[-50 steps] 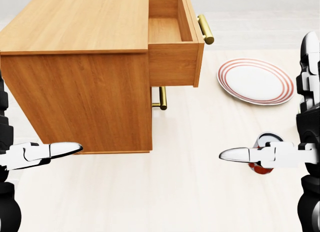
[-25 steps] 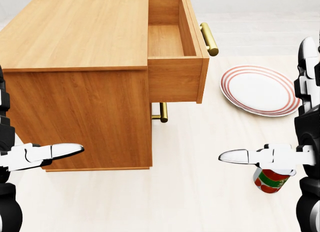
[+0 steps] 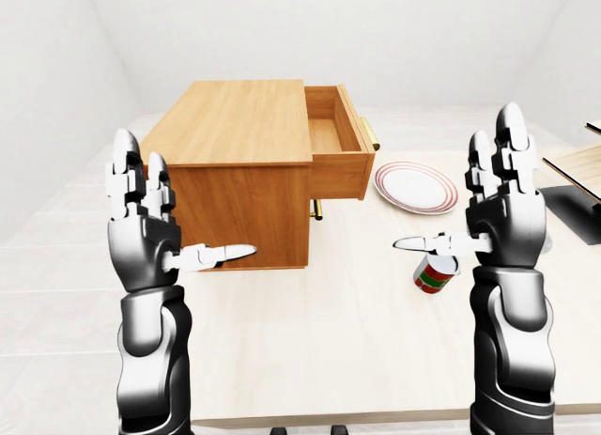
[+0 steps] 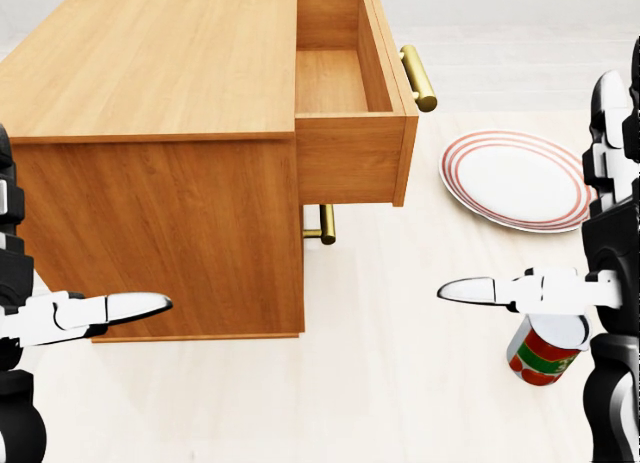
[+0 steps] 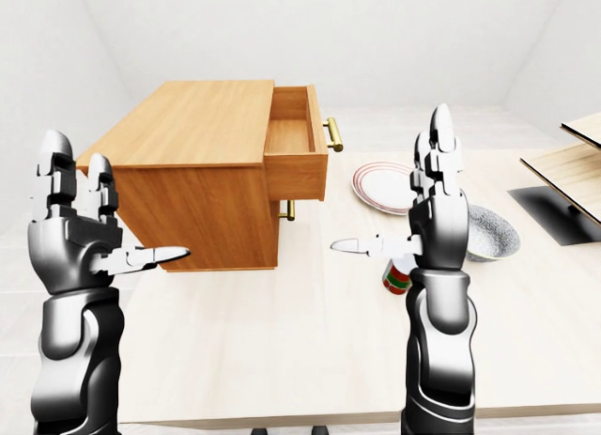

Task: Close the top drawer of the cabinet.

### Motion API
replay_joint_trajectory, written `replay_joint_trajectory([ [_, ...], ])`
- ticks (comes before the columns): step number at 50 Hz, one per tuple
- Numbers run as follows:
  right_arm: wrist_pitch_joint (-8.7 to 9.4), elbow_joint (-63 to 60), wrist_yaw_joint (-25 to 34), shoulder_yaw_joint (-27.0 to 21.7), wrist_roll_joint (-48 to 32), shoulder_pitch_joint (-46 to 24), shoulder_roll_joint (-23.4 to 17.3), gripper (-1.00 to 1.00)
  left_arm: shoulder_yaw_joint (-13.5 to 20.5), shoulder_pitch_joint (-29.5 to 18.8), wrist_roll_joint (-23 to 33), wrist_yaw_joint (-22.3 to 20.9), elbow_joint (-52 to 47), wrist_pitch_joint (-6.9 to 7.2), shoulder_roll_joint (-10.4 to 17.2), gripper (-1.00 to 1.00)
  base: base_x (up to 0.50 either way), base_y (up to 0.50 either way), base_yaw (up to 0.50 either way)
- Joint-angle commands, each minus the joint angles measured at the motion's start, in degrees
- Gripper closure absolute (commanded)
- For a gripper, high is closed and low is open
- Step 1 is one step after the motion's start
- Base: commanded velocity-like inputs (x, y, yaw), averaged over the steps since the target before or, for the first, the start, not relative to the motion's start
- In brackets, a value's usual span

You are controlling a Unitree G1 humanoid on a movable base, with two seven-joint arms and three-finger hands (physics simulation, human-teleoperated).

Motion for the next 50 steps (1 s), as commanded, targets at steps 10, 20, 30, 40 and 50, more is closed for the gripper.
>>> replay_joint_trajectory([
  [10, 0.00, 0.7, -0.7, 0.2, 2.4, -2.5, -1.4, -1.00, 0.1, -0.1, -0.1, 0.0, -1.4, 0.00, -0.1, -1.00, 0.00, 0.00, 0.00],
  [20, 0.00, 1.2, -0.8, -0.1, 2.5, -2.5, -1.3, -1.00, 0.3, -0.1, -0.1, -0.1, -0.3, 0.00, -0.1, -1.00, 0.00, 0.00, 0.00],
  [30, 0.00, 10.9, -1.3, 1.3, 2.6, -6.3, -1.9, -1.00, 0.1, -0.1, -0.5, -0.1, -0.7, 0.00, 0.0, -1.00, 0.00, 0.00, 0.00],
  [40, 0.00, 15.9, -1.6, 1.8, 3.2, -8.6, -2.6, -1.00, 0.0, 0.2, -0.2, -0.4, 0.2, 0.00, -0.1, -1.00, 0.00, 0.00, 0.00],
  [50, 0.00, 19.9, -1.7, 3.0, 3.1, -10.7, -2.8, -1.00, -0.4, 0.0, 0.4, -0.2, 0.0, 0.00, -0.1, -1.00, 0.00, 0.00, 0.00],
])
